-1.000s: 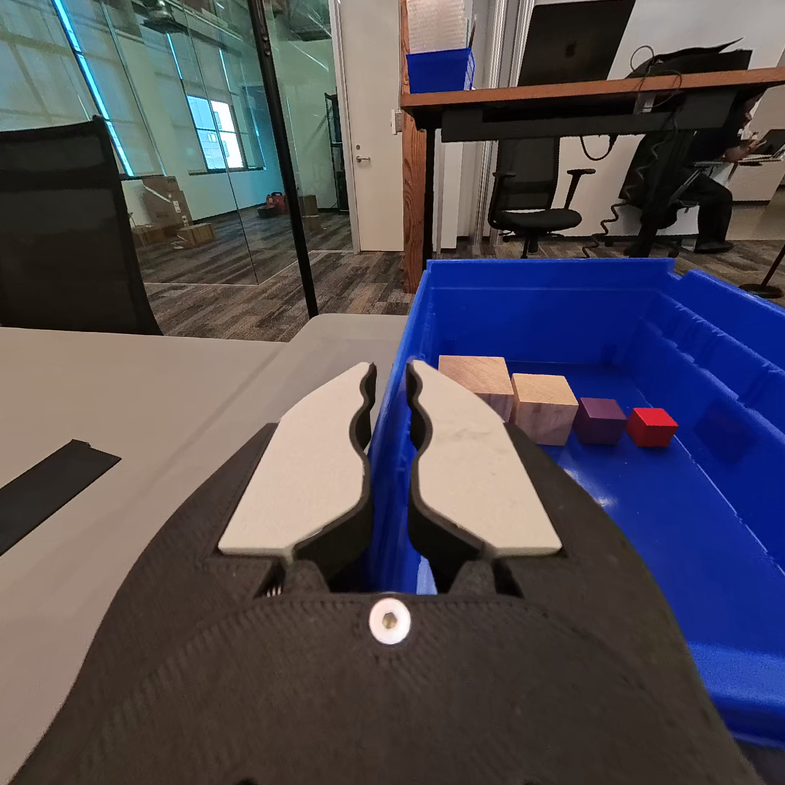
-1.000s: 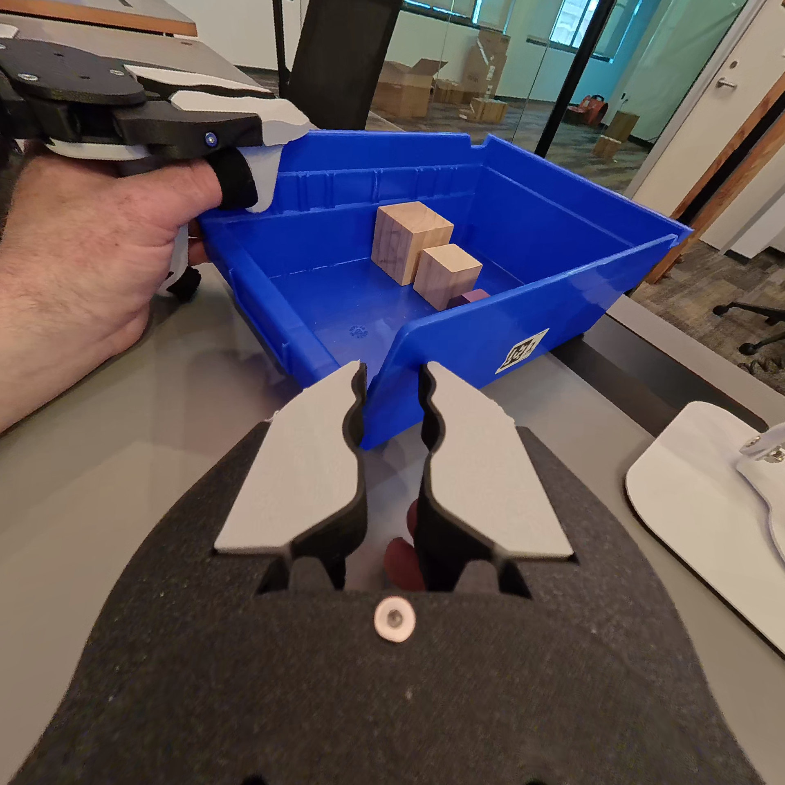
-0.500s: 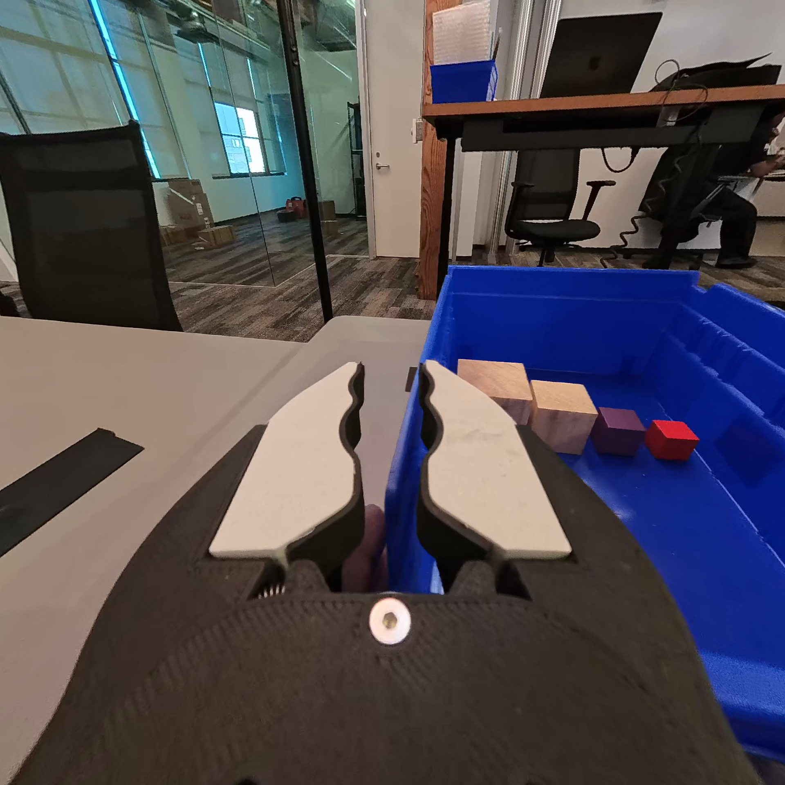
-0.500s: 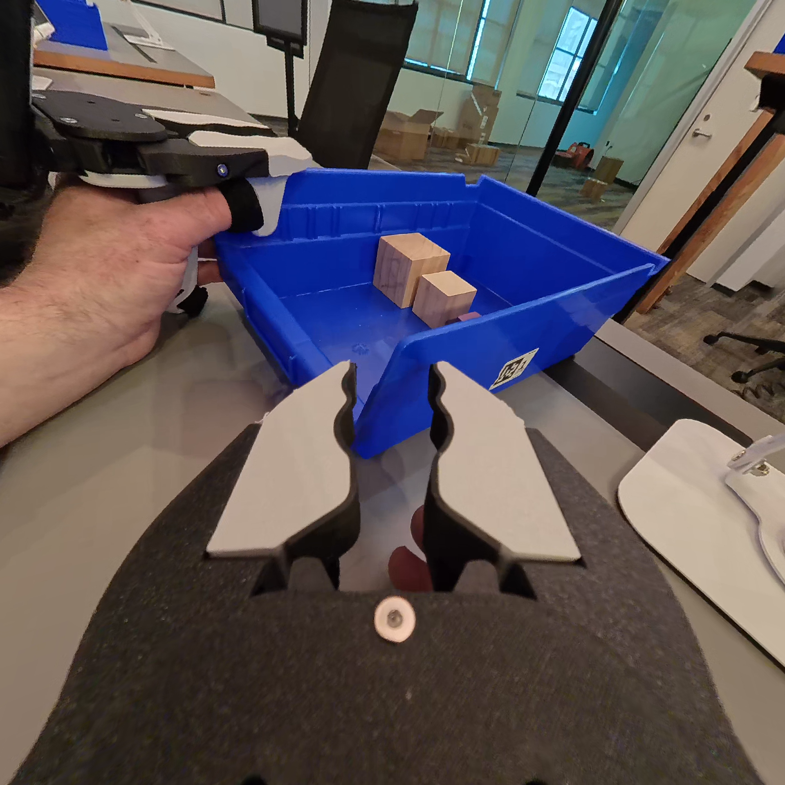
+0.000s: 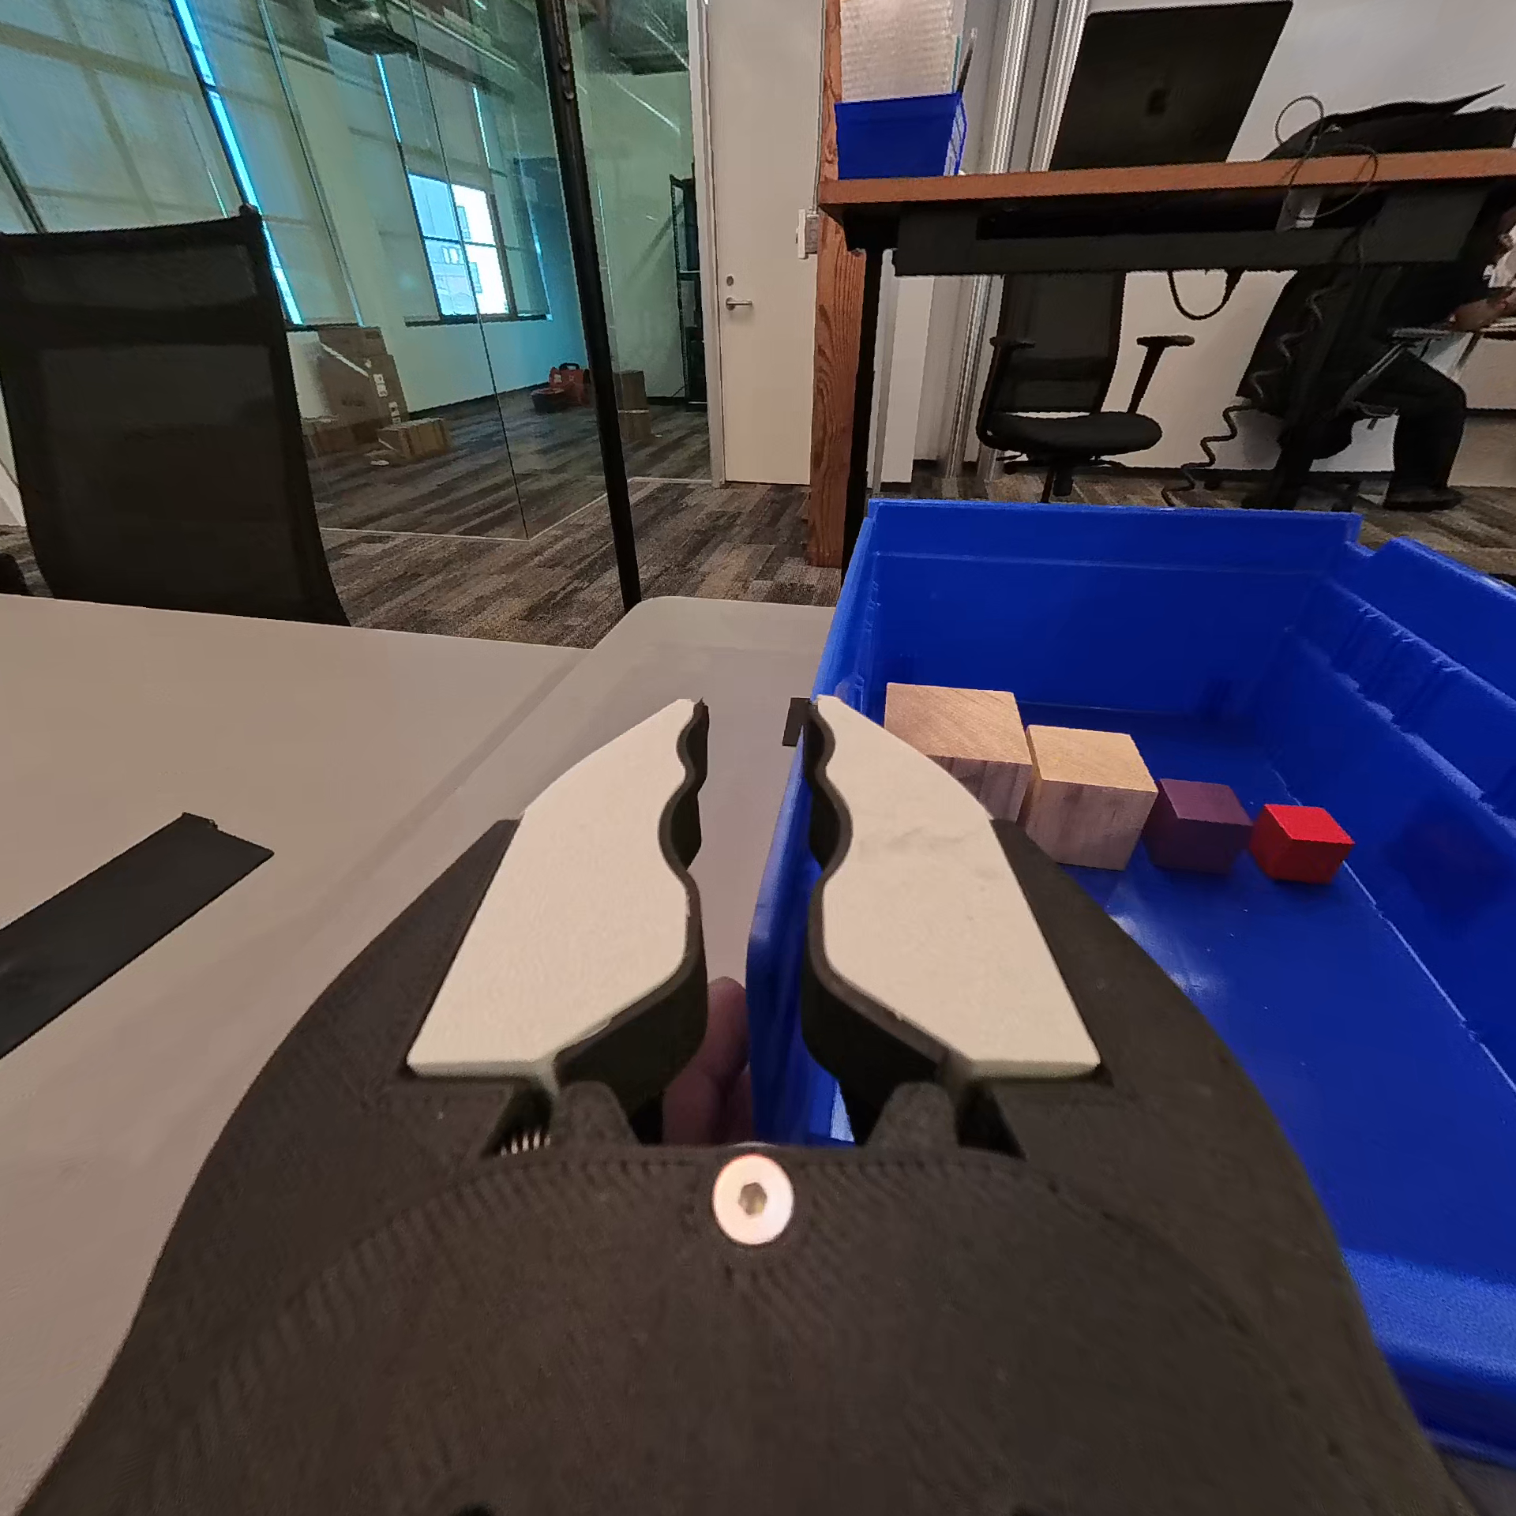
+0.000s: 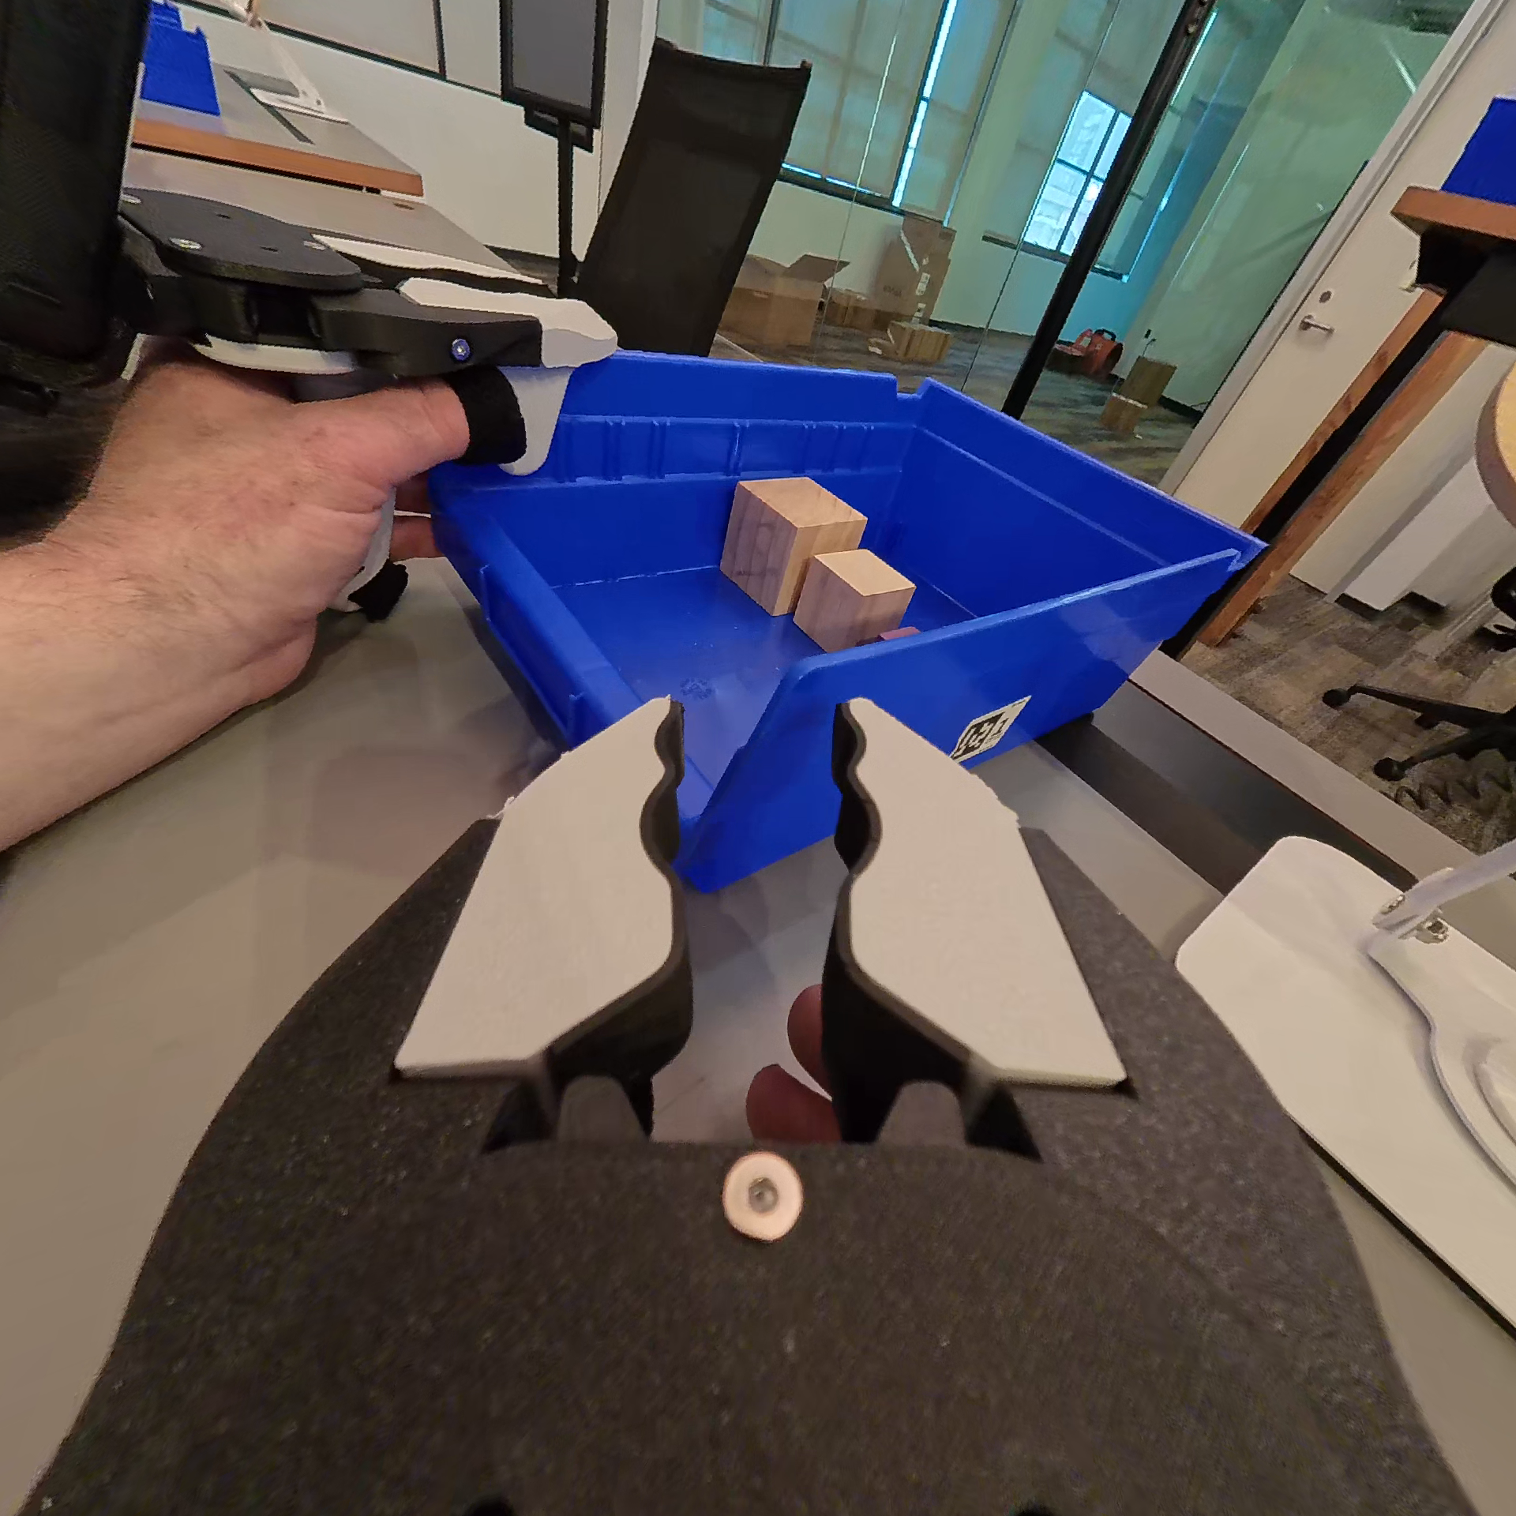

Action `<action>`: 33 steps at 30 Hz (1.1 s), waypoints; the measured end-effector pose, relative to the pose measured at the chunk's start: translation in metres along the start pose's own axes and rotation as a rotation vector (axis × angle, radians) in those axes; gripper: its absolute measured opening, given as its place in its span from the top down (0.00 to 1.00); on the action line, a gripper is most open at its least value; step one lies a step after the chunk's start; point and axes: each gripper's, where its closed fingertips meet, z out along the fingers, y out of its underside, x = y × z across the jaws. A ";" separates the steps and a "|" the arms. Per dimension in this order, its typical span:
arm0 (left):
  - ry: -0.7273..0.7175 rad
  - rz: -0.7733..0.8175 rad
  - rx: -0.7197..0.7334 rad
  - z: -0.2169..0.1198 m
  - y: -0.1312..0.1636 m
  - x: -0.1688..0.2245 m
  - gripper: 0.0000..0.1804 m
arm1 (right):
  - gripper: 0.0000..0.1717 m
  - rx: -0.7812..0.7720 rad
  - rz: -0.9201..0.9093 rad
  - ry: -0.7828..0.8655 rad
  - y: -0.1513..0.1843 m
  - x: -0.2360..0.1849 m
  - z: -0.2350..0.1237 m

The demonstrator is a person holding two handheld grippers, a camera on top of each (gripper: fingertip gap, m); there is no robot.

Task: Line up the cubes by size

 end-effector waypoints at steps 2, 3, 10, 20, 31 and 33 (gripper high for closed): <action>0.003 -0.004 0.000 0.000 0.000 0.000 0.88 | 0.80 0.007 0.003 0.001 -0.001 0.001 -0.001; 0.002 -0.005 -0.001 0.000 0.000 0.000 0.88 | 0.80 0.009 0.004 0.001 -0.001 0.001 -0.001; 0.011 -0.013 -0.004 0.002 0.001 0.001 0.86 | 0.80 0.025 0.004 0.006 -0.003 0.001 -0.003; 0.005 -0.038 0.002 0.002 0.000 -0.002 0.81 | 0.77 0.106 -0.081 0.075 -0.008 0.012 -0.020; -0.001 -0.021 0.008 0.003 -0.001 -0.001 0.77 | 0.77 0.132 -0.129 0.146 0.003 0.039 -0.071; -0.002 -0.011 0.008 0.003 -0.001 0.000 0.76 | 0.77 0.129 -0.138 0.152 0.006 0.043 -0.080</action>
